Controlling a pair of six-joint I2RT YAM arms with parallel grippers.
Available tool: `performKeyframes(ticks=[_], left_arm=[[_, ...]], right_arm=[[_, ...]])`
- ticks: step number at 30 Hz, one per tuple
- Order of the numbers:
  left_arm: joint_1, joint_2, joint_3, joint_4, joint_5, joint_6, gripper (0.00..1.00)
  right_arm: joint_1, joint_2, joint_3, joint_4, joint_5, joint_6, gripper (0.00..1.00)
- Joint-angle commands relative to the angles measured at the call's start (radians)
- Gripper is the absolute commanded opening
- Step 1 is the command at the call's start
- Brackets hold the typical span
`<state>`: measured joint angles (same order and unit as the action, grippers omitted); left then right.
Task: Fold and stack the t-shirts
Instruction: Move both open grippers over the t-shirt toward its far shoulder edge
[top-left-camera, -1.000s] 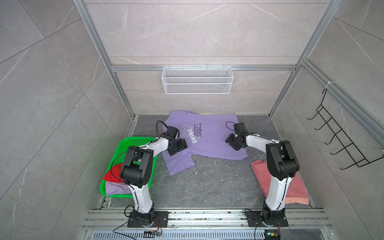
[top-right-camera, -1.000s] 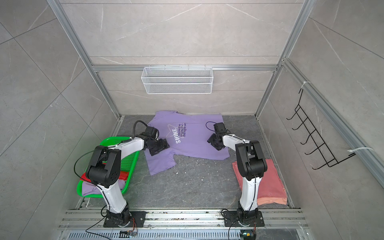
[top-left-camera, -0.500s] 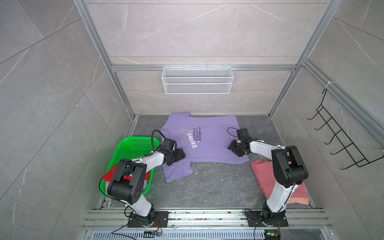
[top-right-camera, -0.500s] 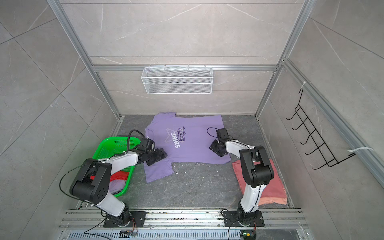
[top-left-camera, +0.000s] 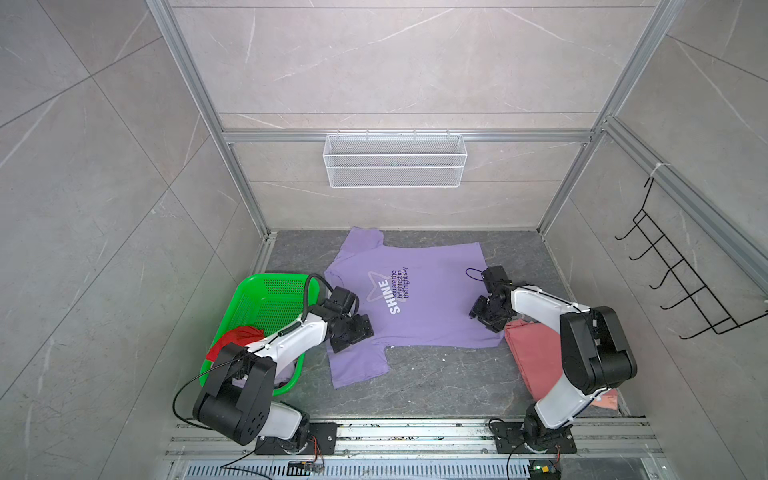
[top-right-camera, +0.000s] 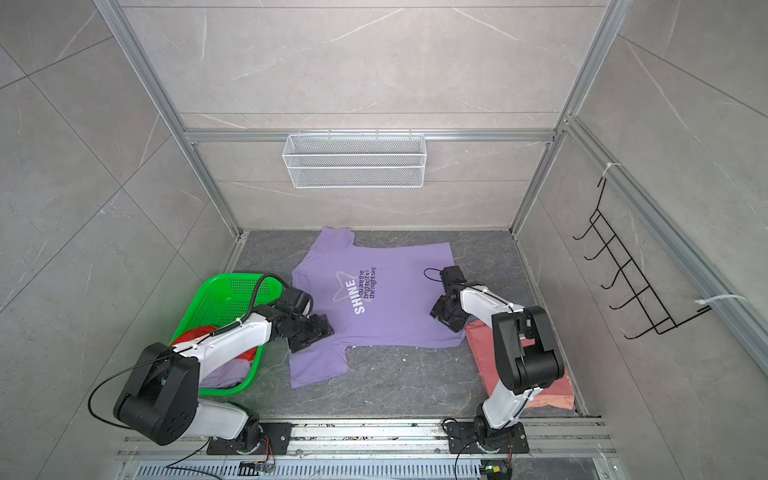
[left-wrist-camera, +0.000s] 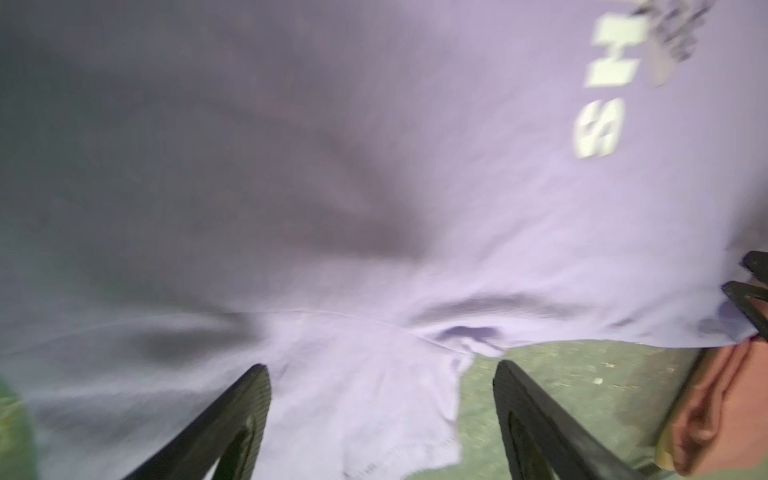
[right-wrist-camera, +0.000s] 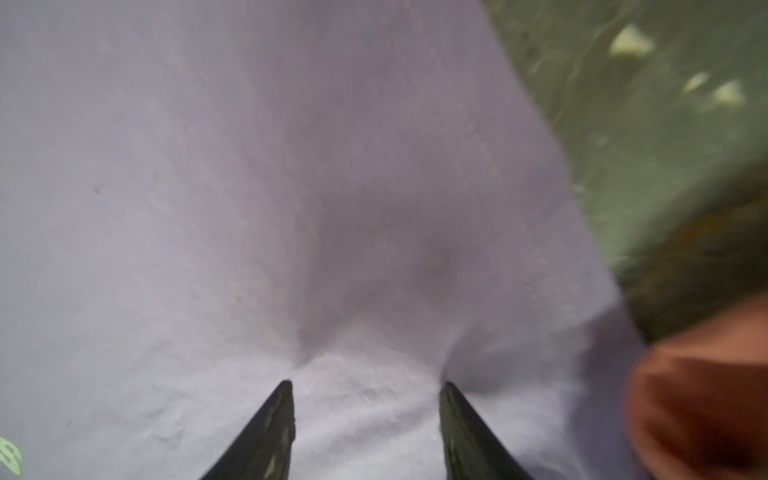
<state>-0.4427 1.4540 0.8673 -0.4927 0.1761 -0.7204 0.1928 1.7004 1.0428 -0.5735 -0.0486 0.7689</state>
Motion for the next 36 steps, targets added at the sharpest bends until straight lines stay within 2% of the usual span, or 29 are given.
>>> performKeyframes(ticks=[1, 7, 12, 16, 21, 25, 36], left_arm=[[0.011, 0.102, 0.205, -0.058, -0.048, 0.114, 0.87], [0.053, 0.354, 0.466, 0.002, -0.054, 0.164, 0.89], [0.085, 0.558, 0.682, -0.004, -0.043, 0.174, 0.89], [0.093, 0.624, 0.732, 0.019, -0.036, 0.142, 0.89], [0.095, 0.644, 0.671, 0.047, -0.029, 0.104, 0.89], [0.099, 0.621, 0.566, 0.076, -0.028, 0.08, 0.89], [0.095, 0.486, 0.236, 0.126, -0.011, 0.017, 0.88]], right_arm=[[-0.001, 0.024, 0.139, 0.01, 0.027, -0.033, 0.58], [0.0, 0.16, 0.369, 0.092, 0.012, -0.033, 0.61], [-0.002, 0.321, 0.545, 0.093, -0.05, -0.043, 0.62], [-0.003, 0.394, 0.579, 0.111, -0.07, -0.02, 0.62], [-0.004, 0.441, 0.554, 0.098, -0.068, -0.01, 0.62], [-0.006, 0.435, 0.473, 0.106, -0.057, -0.008, 0.62], [-0.019, 0.291, 0.178, 0.14, -0.033, -0.024, 0.61]])
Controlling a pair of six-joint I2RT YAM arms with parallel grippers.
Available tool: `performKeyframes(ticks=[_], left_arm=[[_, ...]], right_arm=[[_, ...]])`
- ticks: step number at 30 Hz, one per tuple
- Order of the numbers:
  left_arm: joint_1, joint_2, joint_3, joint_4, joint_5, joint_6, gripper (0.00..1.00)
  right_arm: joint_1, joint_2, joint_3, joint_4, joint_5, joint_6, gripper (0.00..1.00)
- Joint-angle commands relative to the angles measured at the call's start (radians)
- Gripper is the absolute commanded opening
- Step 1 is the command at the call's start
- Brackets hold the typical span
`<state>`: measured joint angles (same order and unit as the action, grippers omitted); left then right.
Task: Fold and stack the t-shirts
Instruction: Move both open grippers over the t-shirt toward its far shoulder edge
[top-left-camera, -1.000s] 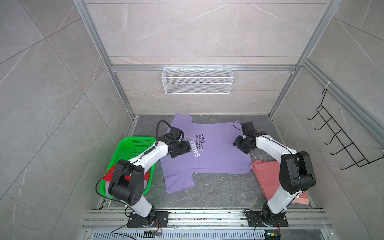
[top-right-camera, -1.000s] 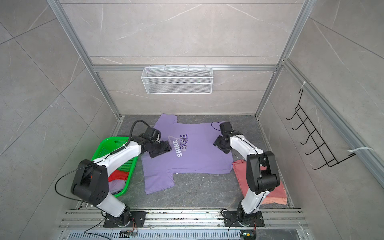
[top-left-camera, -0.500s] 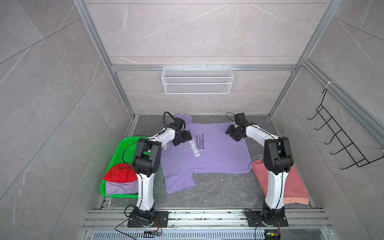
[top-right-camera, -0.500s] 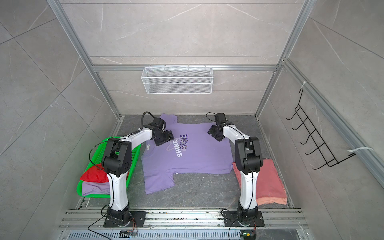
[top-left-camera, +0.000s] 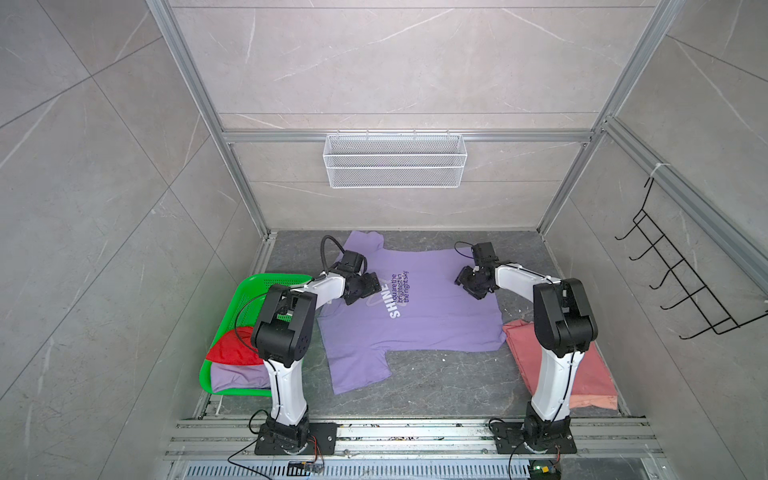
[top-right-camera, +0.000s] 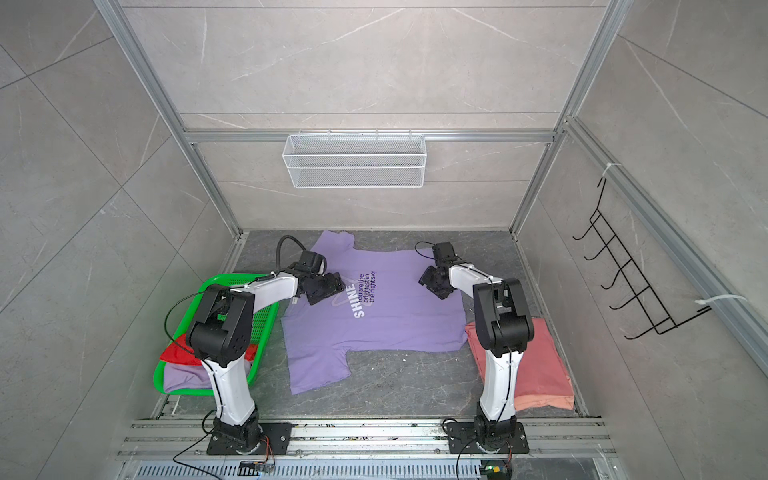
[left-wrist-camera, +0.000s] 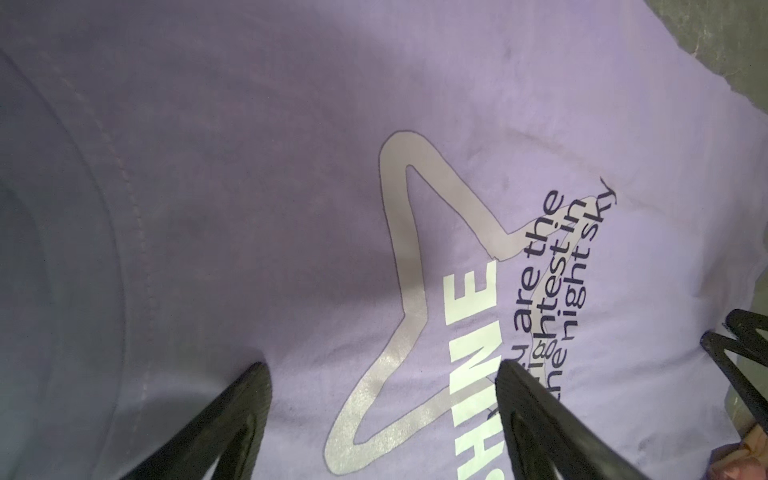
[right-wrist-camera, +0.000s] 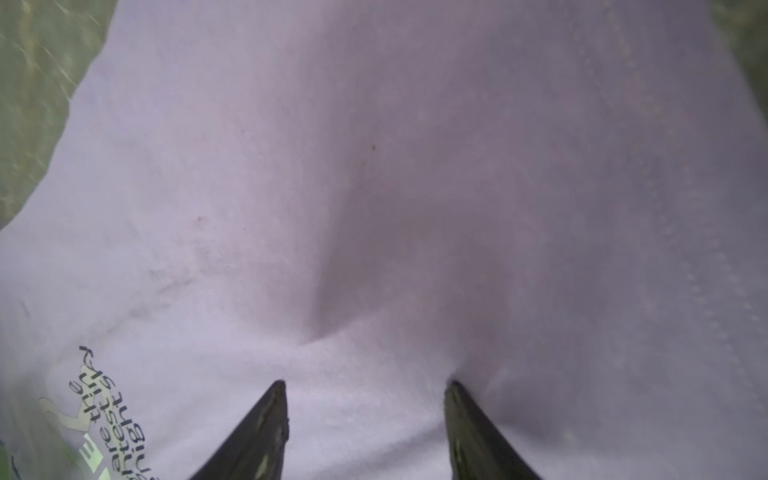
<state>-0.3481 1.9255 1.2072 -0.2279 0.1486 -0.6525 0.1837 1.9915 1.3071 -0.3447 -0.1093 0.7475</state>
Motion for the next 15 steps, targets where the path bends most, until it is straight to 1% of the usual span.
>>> performKeyframes(ticks=[1, 4, 8, 11, 14, 15], left_arm=[[0.001, -0.003, -0.124, -0.137, 0.016, -0.056, 0.88], [0.001, -0.039, -0.138, -0.15, 0.016, -0.046, 0.87], [-0.001, -0.086, -0.071, -0.18, 0.027, -0.008, 0.87], [0.001, -0.106, 0.047, -0.222, 0.008, 0.046, 0.88], [0.014, -0.067, 0.225, -0.286, -0.02, 0.123, 0.89], [0.024, -0.037, 0.294, -0.307, -0.023, 0.145, 0.9]], right_arm=[[-0.012, -0.011, -0.102, -0.082, 0.023, -0.002, 0.61], [-0.012, -0.04, -0.11, -0.131, 0.045, 0.008, 0.61], [-0.013, -0.095, -0.104, -0.134, 0.022, -0.02, 0.62], [-0.013, -0.116, -0.03, -0.129, 0.022, -0.052, 0.63], [-0.016, -0.097, 0.084, -0.121, 0.055, -0.056, 0.66], [-0.016, -0.08, 0.129, -0.116, 0.068, -0.058, 0.73]])
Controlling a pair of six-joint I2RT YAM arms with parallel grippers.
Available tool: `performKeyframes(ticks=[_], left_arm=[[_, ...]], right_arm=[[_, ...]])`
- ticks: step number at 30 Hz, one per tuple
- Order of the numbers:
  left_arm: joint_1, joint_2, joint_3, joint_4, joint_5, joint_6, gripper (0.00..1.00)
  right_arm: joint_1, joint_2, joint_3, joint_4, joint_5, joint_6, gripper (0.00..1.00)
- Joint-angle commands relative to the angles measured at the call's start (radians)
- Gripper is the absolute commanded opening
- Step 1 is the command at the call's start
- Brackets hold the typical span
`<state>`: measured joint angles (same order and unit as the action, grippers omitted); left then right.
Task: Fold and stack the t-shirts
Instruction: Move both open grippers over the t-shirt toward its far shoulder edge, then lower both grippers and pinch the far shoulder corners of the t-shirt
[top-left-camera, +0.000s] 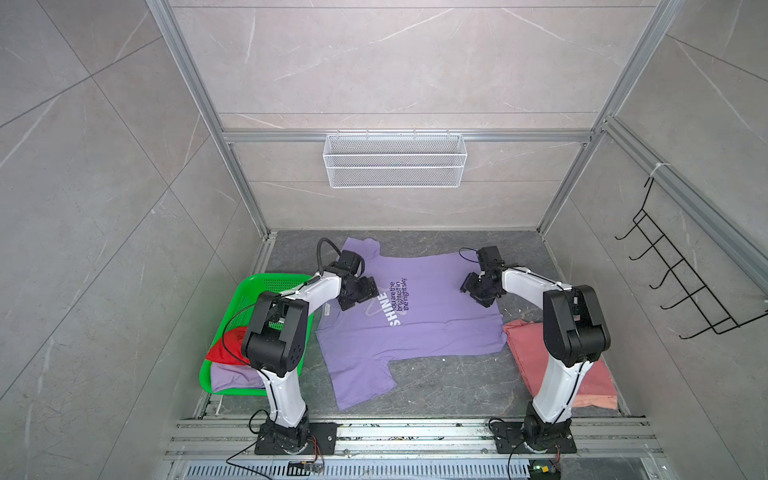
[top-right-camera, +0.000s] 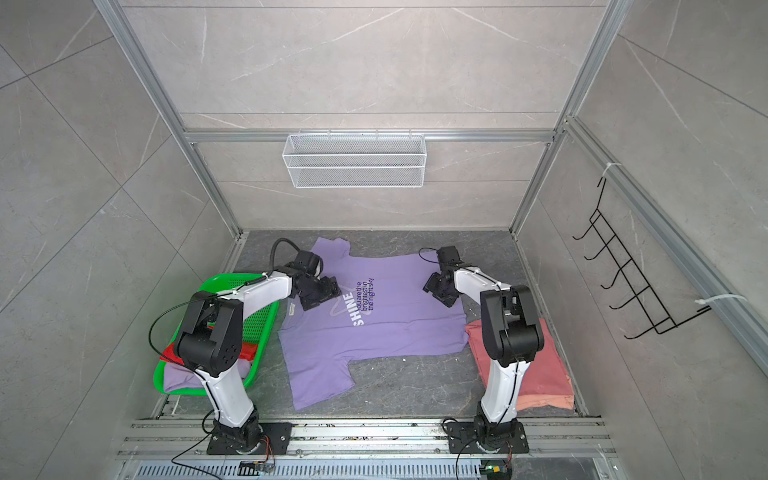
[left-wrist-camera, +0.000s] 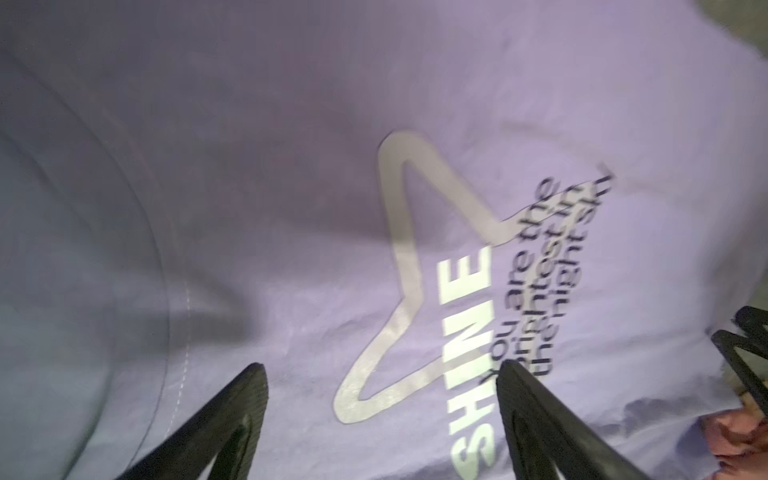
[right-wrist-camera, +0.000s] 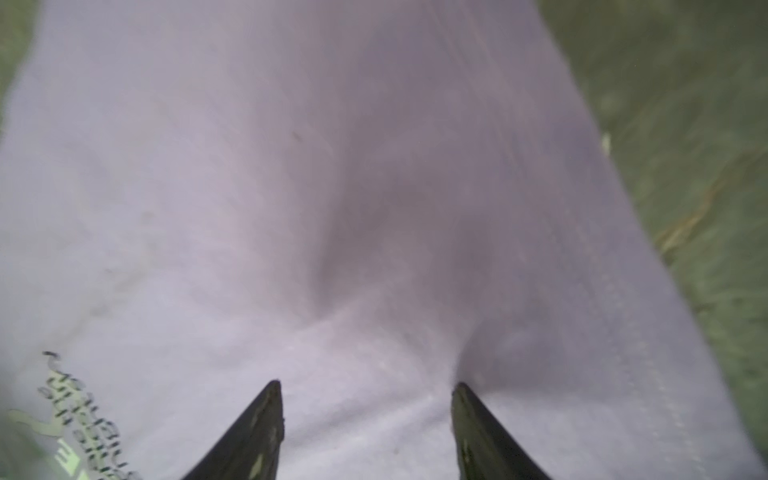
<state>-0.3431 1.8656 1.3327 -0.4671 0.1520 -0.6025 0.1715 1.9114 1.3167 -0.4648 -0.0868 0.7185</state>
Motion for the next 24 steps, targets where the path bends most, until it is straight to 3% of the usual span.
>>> performKeyframes(ticks=[1, 7, 14, 24], left_arm=[[0.03, 0.062, 0.236, -0.085, -0.025, 0.113, 0.91], [0.097, 0.326, 0.626, -0.192, -0.05, 0.158, 0.93], [0.154, 0.586, 0.968, -0.233, -0.097, 0.166, 0.85], [0.202, 0.717, 1.011, 0.003, -0.186, 0.099, 0.83]], right_arm=[[-0.007, 0.024, 0.169, 0.005, 0.055, -0.033, 0.74], [-0.032, 0.207, 0.469, -0.057, 0.084, -0.042, 0.76], [-0.074, 0.352, 0.648, -0.055, 0.033, -0.019, 0.76], [-0.086, 0.402, 0.701, -0.144, 0.005, -0.039, 0.75]])
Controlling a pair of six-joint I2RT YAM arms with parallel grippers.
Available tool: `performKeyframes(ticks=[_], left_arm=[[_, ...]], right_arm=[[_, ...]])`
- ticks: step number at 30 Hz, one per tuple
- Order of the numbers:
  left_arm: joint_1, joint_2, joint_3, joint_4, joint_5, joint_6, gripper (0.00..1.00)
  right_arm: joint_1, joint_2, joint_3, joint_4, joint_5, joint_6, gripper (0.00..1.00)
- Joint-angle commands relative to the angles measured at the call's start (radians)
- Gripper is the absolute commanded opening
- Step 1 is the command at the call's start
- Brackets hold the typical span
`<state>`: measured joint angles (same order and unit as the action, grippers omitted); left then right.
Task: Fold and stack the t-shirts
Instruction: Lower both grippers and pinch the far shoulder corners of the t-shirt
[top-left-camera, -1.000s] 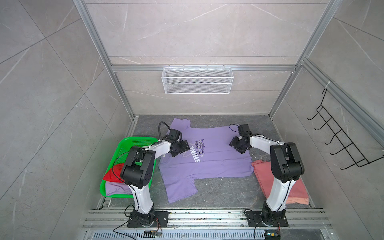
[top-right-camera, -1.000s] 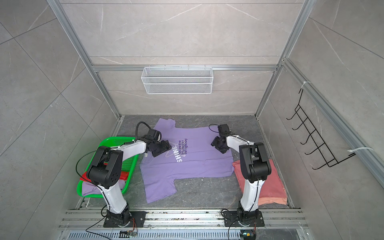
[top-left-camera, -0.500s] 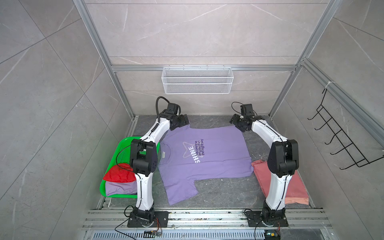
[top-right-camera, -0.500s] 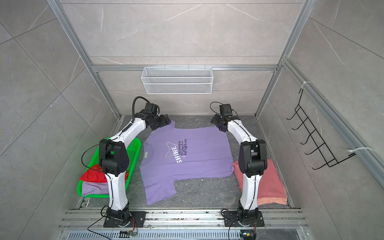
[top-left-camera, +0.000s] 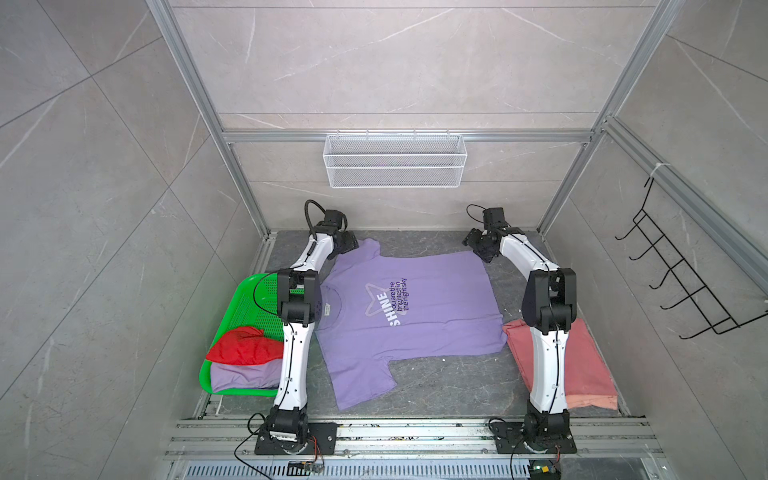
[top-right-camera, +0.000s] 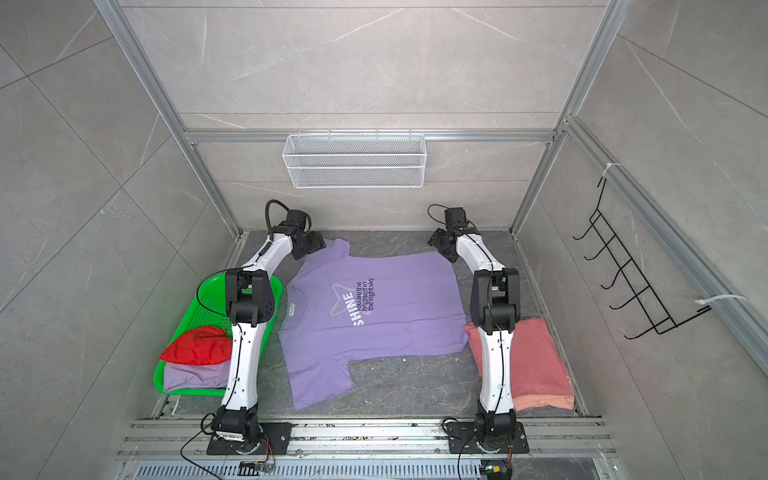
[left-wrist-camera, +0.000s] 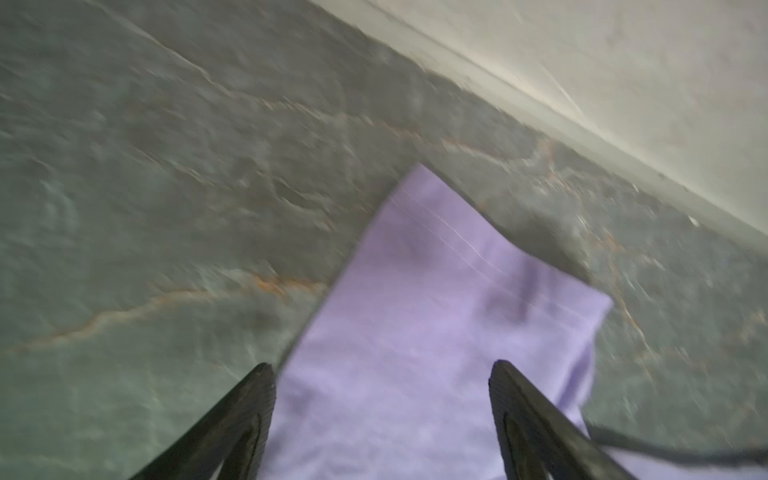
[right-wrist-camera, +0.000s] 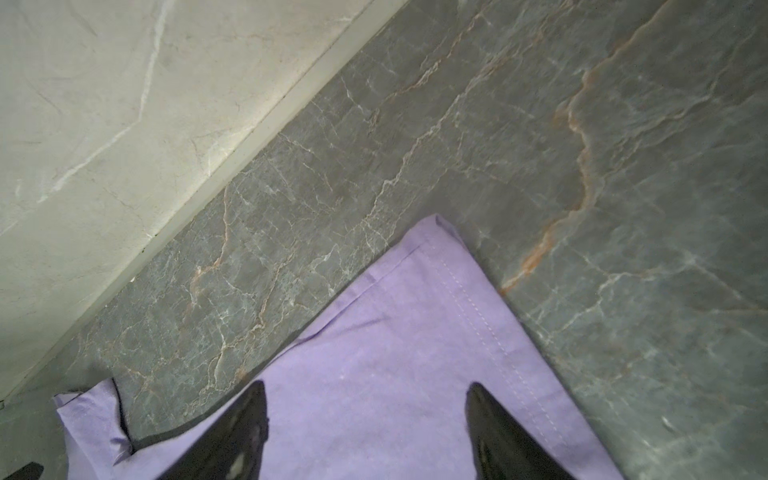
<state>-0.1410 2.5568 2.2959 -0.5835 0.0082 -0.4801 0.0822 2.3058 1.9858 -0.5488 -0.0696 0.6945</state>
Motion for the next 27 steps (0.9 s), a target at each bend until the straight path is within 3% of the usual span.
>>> performKeyframes(ticks=[1, 14, 19, 23, 27], left_arm=[[-0.001, 0.04, 0.059, 0.136, -0.044, -0.031, 0.83], [-0.042, 0.229, 0.237, 0.201, -0.002, -0.179, 0.75], [-0.063, 0.244, 0.258, 0.081, -0.082, -0.212, 0.56], [-0.063, 0.229, 0.231, 0.061, -0.141, -0.226, 0.39], [-0.062, 0.223, 0.231, 0.068, -0.171, -0.214, 0.24]], right_arm=[[0.002, 0.008, 0.033, -0.066, -0.013, -0.018, 0.75], [-0.024, 0.086, 0.13, -0.112, 0.037, -0.03, 0.75], [-0.032, 0.223, 0.357, -0.18, 0.051, -0.048, 0.75], [-0.03, 0.403, 0.688, -0.347, 0.077, -0.079, 0.75], [-0.031, 0.509, 0.868, -0.475, 0.108, -0.095, 0.75]])
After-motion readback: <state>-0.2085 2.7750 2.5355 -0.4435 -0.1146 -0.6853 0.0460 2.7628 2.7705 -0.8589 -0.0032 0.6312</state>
